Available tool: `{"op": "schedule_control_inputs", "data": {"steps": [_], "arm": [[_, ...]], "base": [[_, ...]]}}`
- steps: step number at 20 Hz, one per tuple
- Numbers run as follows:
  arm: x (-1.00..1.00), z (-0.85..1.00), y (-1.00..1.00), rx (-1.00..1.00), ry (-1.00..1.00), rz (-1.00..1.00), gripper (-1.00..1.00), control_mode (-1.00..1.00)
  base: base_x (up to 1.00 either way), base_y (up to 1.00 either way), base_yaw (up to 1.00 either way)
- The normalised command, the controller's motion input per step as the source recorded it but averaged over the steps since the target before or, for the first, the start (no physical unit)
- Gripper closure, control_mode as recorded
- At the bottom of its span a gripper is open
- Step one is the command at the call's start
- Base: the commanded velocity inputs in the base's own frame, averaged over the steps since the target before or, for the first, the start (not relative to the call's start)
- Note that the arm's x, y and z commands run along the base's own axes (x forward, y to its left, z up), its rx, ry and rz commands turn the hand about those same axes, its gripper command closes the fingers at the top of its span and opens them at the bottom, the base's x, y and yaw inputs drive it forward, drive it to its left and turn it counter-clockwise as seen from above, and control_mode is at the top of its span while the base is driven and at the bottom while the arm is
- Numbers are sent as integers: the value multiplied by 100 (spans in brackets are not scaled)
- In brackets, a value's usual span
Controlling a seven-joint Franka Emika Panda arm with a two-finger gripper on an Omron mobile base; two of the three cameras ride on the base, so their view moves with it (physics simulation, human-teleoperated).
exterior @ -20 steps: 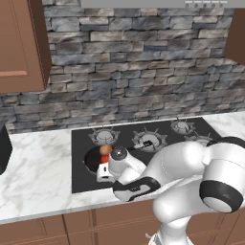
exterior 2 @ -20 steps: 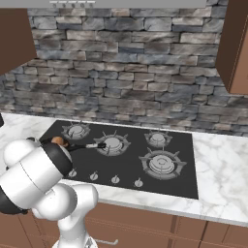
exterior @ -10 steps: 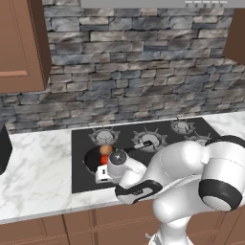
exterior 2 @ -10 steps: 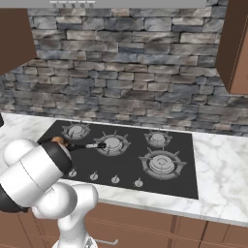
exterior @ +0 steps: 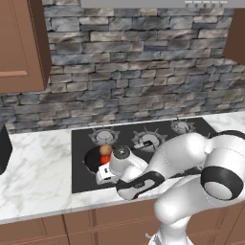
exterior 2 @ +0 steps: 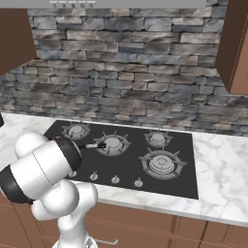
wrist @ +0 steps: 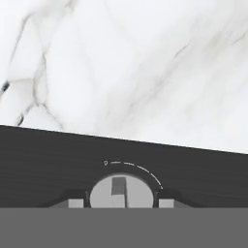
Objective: Place the pan on the front left burner on the stove. Then place the tomato and the onion in the pan and turn on the front left burner.
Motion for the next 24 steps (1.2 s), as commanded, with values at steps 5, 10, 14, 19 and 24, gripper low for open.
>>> {"op": "schedule_control_inputs", "data": {"steps": [5,10,14,19,24], "arm": [[0,-53,-97,3,-9,60,100,-100],[0,-56,-96,3,-14,62,100,-100],[0,-54,-85,1,-18,61,100,-100],[0,-51,-81,0,-20,60,100,-100],[-4,-47,-85,0,-24,62,100,-100]], "base": [[0,0,0],[0,0,0],[0,0,0],[0,0,0],[0,0,0]]}}
